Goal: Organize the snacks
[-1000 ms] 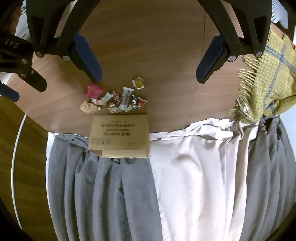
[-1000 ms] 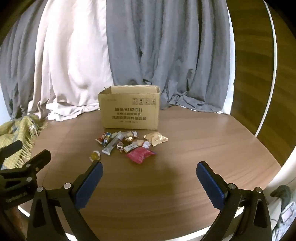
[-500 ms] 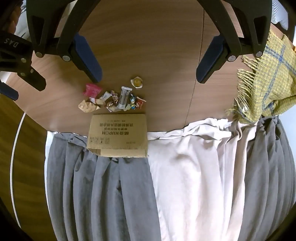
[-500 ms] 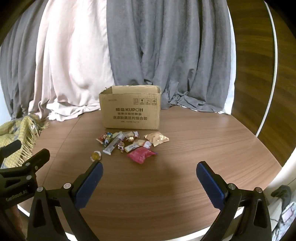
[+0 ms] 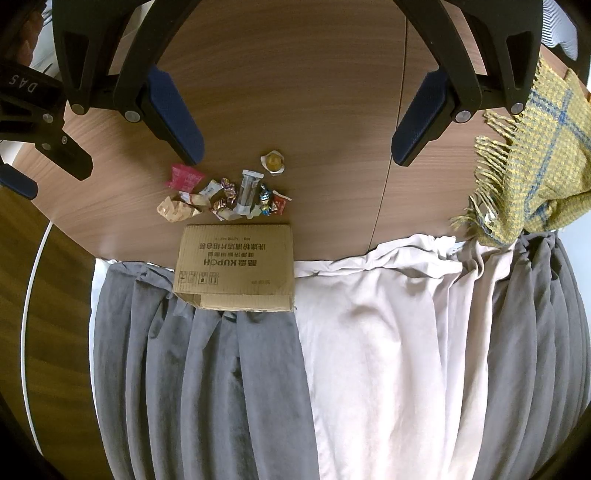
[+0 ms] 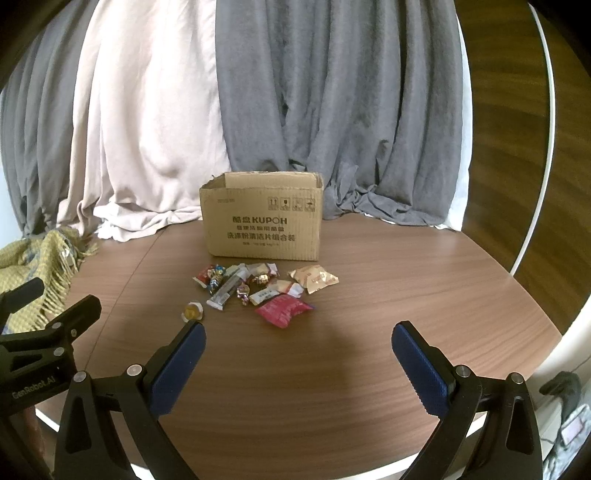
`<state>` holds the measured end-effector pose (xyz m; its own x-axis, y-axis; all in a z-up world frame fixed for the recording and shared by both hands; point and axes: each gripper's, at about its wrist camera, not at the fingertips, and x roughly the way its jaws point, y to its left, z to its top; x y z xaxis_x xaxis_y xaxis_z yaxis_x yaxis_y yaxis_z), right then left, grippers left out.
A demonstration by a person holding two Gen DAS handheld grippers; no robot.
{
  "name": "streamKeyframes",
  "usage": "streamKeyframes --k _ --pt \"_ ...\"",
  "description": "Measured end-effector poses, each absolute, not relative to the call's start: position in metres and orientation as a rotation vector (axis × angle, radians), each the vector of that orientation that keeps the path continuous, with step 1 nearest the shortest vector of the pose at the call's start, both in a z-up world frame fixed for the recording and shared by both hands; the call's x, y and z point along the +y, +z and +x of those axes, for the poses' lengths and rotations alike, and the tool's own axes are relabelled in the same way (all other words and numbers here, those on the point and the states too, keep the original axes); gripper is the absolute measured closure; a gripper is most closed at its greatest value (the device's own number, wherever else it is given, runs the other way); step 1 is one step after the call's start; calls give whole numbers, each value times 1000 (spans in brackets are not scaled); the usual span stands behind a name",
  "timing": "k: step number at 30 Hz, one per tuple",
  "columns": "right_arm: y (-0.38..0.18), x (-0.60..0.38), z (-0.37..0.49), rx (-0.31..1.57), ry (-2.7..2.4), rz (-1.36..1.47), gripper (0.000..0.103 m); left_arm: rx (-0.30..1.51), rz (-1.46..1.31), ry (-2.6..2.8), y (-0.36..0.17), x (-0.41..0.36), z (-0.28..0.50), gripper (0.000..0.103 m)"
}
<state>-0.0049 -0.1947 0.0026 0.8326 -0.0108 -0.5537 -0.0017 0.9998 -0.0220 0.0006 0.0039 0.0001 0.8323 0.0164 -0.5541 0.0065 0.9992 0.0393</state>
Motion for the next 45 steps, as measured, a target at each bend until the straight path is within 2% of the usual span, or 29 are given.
streamKeyframes --k 45 --pt "6 -188 -6 573 -9 -35 1 559 39 -10 3 5 -1 0"
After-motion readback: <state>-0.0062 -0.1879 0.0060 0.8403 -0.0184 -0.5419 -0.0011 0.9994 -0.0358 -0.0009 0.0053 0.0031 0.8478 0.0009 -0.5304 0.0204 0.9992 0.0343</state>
